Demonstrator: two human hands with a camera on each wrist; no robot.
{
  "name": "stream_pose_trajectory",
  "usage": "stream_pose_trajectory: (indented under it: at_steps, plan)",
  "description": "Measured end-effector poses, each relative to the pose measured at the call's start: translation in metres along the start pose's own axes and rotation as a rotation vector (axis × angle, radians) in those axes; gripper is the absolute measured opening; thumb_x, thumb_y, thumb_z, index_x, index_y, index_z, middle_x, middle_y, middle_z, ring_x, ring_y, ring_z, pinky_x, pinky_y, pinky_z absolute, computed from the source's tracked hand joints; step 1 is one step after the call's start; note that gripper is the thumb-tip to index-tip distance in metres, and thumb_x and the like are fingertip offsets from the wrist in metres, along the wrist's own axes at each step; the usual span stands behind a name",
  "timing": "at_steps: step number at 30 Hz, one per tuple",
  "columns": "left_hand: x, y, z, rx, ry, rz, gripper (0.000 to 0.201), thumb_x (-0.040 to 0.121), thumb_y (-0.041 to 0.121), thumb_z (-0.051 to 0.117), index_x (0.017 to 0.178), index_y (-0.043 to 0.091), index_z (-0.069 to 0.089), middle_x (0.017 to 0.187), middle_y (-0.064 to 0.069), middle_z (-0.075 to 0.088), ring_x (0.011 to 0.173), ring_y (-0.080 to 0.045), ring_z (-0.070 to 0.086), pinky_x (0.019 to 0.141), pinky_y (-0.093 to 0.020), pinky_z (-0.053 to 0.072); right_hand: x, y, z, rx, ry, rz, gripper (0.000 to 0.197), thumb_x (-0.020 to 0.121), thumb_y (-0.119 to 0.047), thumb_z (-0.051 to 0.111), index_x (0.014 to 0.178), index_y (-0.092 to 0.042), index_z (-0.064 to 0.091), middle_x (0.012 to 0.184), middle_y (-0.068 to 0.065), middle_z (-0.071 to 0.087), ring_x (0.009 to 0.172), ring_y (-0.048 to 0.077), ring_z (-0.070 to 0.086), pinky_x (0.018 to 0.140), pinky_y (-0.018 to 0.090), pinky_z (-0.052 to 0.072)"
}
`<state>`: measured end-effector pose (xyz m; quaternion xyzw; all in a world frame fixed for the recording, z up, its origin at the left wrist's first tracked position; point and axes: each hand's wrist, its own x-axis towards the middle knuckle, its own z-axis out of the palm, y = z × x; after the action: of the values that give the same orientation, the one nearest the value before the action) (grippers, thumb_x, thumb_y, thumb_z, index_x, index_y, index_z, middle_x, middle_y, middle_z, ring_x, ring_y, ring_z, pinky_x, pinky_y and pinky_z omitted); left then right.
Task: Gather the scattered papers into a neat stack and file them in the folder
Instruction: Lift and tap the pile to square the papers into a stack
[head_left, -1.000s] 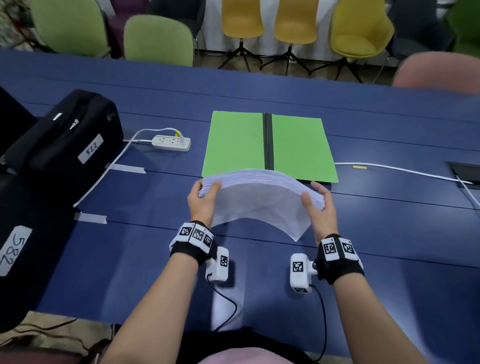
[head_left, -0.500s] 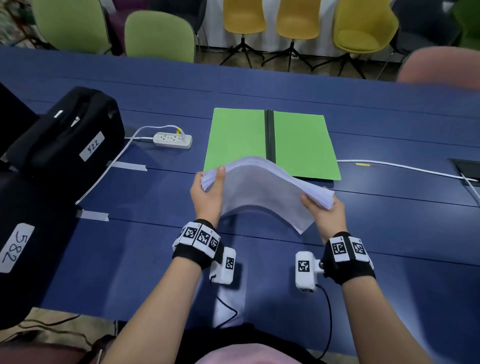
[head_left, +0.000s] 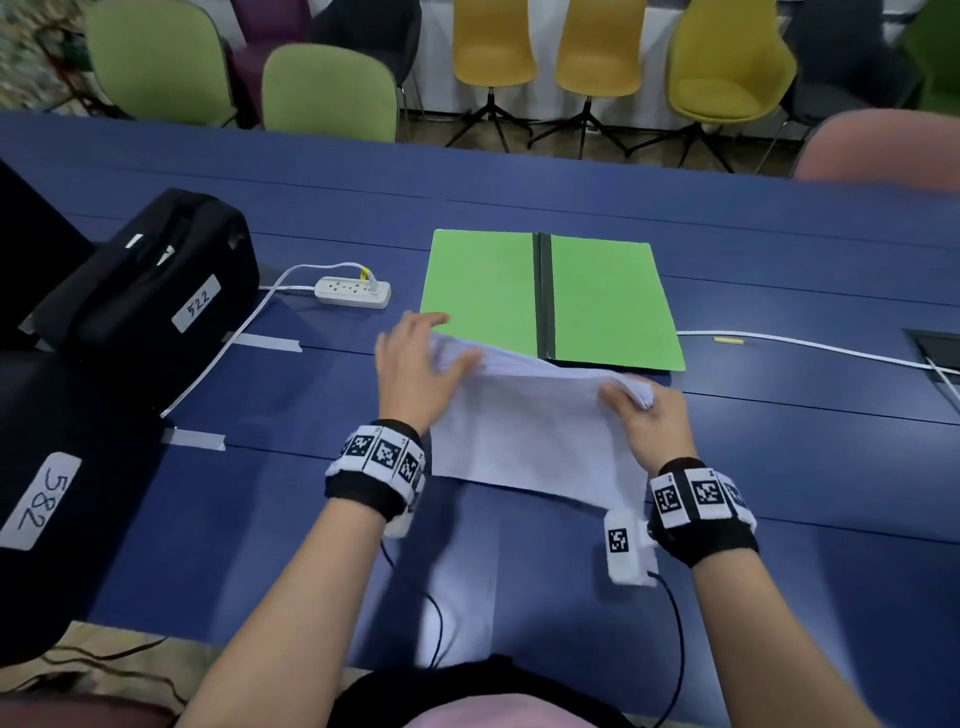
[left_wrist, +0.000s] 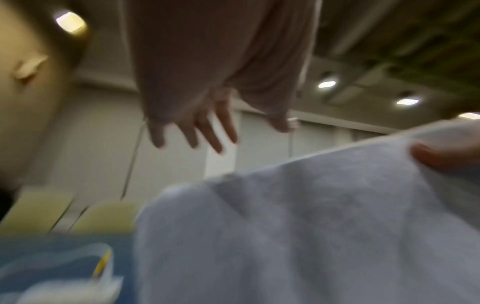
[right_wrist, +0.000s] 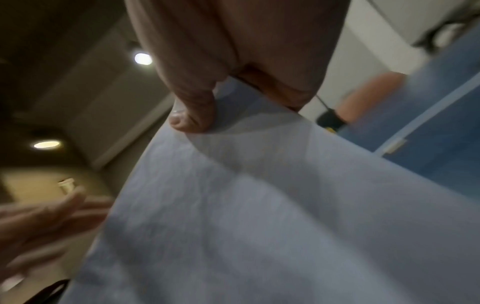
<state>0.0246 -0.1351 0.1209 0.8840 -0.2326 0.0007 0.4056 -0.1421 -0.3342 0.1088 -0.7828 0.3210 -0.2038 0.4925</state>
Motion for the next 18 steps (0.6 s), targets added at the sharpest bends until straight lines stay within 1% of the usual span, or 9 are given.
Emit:
stream_pose_trajectory:
  at_steps: [2,3,4,5,6,8,12,15,18]
  plan:
    - [-0.005,0.03,-0.008,0.064,-0.237,0.238,0.061,0.068,0.048,0.079,0.119,0.023,0.059,0.129,0.01,0.056,0.141,-0.013,0.032,0.12,-0.042,0.009,-0.002,-0.026,0.0,-0.123,-0.069,-0.109,0.026,0.075,-0.053,0.06,0.072,-0.028,0.069,0.071,0.003,0.069,0.07,0.022,0.058,0.069,0.035,0.047]
    - [-0.008,0.043,-0.01,0.09,-0.349,0.293,0.056,0.068,0.045,0.08,0.116,0.022,0.061,0.125,0.009,0.061,0.139,-0.014,0.037,0.119,-0.038,0.015,-0.005,-0.043,0.0,-0.188,-0.105,-0.169,0.031,0.074,-0.056,0.058,0.077,-0.029,0.072,0.075,0.002,0.073,0.073,0.024,0.063,0.07,0.037,0.049]
    - [-0.012,0.056,-0.011,0.105,-0.423,0.312,0.042,0.072,0.04,0.078,0.107,0.022,0.065,0.113,0.006,0.067,0.128,-0.018,0.051,0.111,-0.035,0.03,-0.009,-0.058,0.0,-0.247,-0.141,-0.232,0.032,0.075,-0.055,0.057,0.083,-0.029,0.074,0.077,0.002,0.075,0.075,0.026,0.065,0.07,0.038,0.051]
    - [-0.015,0.066,-0.012,0.121,-0.473,0.3,0.023,0.076,0.036,0.076,0.092,0.022,0.067,0.092,0.003,0.07,0.105,-0.023,0.063,0.091,-0.033,0.043,-0.013,-0.071,0.0,-0.283,-0.167,-0.294,0.029,0.077,-0.051,0.058,0.087,-0.029,0.074,0.077,0.001,0.075,0.075,0.026,0.064,0.068,0.038,0.051]
    - [-0.017,0.073,-0.013,0.107,-0.508,0.278,0.018,0.08,0.034,0.073,0.072,0.021,0.063,0.07,0.002,0.063,0.078,-0.024,0.061,0.069,-0.032,0.042,-0.016,-0.083,-0.001,-0.294,-0.18,-0.346,0.025,0.078,-0.047,0.06,0.089,-0.03,0.074,0.076,0.001,0.074,0.073,0.026,0.064,0.067,0.038,0.051]
    - [-0.021,0.075,-0.015,0.09,-0.546,0.215,0.044,0.084,0.031,0.07,0.051,0.019,0.043,0.051,0.004,0.042,0.053,-0.019,0.041,0.052,-0.032,0.028,-0.018,-0.09,-0.006,-0.192,-0.206,-0.365,0.017,0.079,-0.04,0.066,0.085,-0.026,0.074,0.074,0.0,0.073,0.068,0.018,0.062,0.065,0.033,0.049]
    - [-0.027,0.056,-0.023,-0.163,-0.559,0.058,0.032,0.083,0.026,0.069,0.061,0.008,0.056,0.062,0.001,0.047,0.06,-0.014,0.041,0.059,-0.027,0.031,-0.01,-0.056,-0.03,-0.232,-0.311,-0.208,0.021,0.082,-0.033,0.068,0.065,-0.021,0.063,0.061,-0.006,0.058,0.059,0.007,0.047,0.058,0.027,0.038]
    - [-0.027,0.039,-0.034,-0.283,-0.49,0.006,0.037,0.086,0.021,0.067,0.056,0.013,0.046,0.061,0.004,0.04,0.054,-0.009,0.035,0.056,-0.025,0.028,-0.013,-0.018,-0.048,-0.205,-0.32,-0.123,0.031,0.081,-0.037,0.059,0.063,-0.011,0.053,0.058,-0.007,0.044,0.055,0.006,0.036,0.056,0.027,0.031]
    - [-0.03,0.035,-0.037,-0.326,-0.465,-0.018,0.037,0.089,0.014,0.065,0.057,0.013,0.047,0.059,0.005,0.041,0.049,-0.001,0.036,0.052,-0.018,0.029,-0.022,-0.003,-0.047,0.008,-0.226,-0.027,0.023,0.087,-0.032,0.063,0.075,-0.012,0.061,0.059,-0.007,0.054,0.057,0.005,0.045,0.063,0.027,0.04]
